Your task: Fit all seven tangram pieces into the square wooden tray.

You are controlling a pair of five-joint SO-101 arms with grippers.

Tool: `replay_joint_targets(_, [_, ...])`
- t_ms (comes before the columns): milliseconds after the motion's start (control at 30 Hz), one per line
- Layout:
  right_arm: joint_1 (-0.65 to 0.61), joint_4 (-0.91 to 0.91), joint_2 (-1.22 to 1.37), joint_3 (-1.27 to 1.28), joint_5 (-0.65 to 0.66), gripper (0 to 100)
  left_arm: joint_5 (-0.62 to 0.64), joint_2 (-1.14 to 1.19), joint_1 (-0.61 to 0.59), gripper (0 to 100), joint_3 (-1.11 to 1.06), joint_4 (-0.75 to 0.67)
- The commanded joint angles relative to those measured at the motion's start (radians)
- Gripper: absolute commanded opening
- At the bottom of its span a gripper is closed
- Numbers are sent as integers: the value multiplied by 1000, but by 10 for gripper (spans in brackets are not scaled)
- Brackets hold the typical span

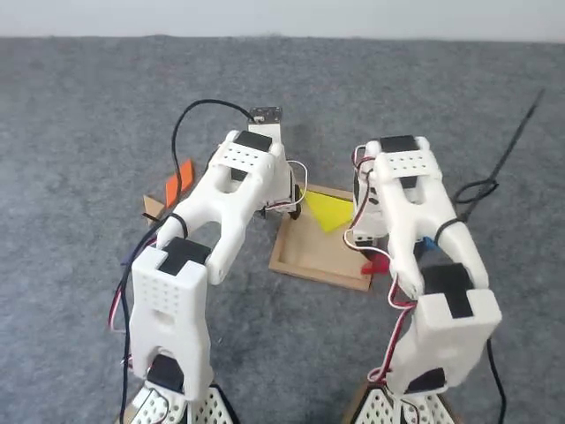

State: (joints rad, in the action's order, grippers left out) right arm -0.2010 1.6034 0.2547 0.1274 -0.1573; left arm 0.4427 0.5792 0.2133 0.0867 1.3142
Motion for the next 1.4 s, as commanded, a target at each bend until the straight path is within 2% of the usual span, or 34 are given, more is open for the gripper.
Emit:
replay_joint_targets(0, [15,67,-96,-17,26,248,6,11,-34,189,15,6])
replay_joint_targets(333, [54,18,-85,-23,25,248,-2,11,-34,189,15,15])
replay_joint_targets(500, [97,91,-248,8,98,248,-34,9,-28,189,15,12])
replay_joint_targets(733, [101,1,-696,400,261,248,-60,6,-26,189,15,11])
replay_joint_targets(933, [99,-193,-794,710,295,252,-64,-32,-35,211,-18,-28])
replay_joint_targets(1067, [214,-226,-828,730,308,248,-94,-123,-32,218,-133,-112])
replay_joint_targets(1267, [516,-237,-974,726,384,246,-100,-382,-25,220,-401,-315])
replay_joint_targets(1367, [631,-239,-1018,727,374,183,-187,-482,-23,218,-427,-322])
